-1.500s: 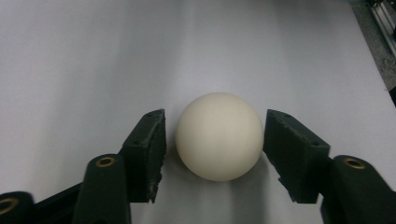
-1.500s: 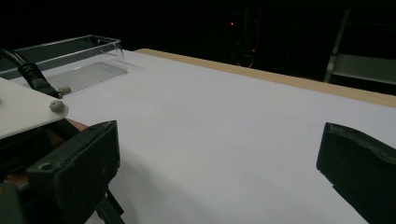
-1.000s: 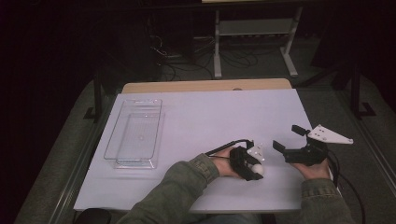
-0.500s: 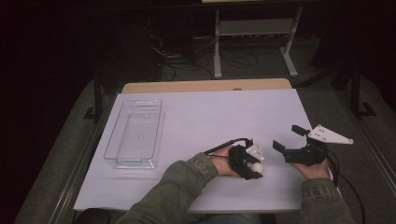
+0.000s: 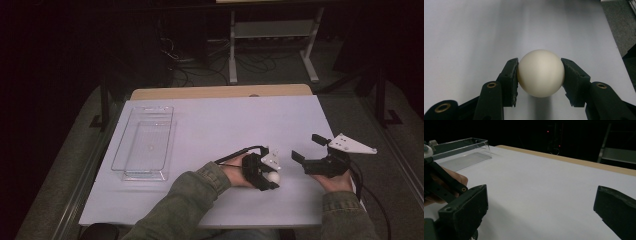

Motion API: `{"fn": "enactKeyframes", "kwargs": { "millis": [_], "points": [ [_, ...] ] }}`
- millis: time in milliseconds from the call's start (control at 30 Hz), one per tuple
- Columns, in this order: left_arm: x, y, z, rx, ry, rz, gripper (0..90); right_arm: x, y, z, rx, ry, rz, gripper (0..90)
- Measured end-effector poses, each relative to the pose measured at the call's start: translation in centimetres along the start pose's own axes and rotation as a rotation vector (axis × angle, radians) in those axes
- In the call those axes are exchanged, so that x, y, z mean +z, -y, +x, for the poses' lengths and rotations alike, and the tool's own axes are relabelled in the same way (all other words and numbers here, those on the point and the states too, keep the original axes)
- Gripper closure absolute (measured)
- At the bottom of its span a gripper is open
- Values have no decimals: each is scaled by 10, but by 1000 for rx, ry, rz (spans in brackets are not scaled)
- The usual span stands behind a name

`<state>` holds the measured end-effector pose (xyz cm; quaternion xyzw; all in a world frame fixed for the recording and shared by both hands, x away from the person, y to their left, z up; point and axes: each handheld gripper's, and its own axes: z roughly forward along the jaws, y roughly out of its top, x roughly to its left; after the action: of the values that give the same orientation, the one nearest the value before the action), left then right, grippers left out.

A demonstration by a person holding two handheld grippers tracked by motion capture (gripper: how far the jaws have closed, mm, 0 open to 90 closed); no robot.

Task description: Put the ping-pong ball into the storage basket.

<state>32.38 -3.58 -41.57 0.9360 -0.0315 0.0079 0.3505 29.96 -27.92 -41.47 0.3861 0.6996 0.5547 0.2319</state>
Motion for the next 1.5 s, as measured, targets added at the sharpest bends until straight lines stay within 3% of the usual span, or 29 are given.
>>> {"fn": "enactKeyframes", "kwargs": {
  "millis": [1500],
  "points": [
    [-66,-6,-4,16,-92,-14,505,0,1,1,7,1,11,0]
  ]
}}
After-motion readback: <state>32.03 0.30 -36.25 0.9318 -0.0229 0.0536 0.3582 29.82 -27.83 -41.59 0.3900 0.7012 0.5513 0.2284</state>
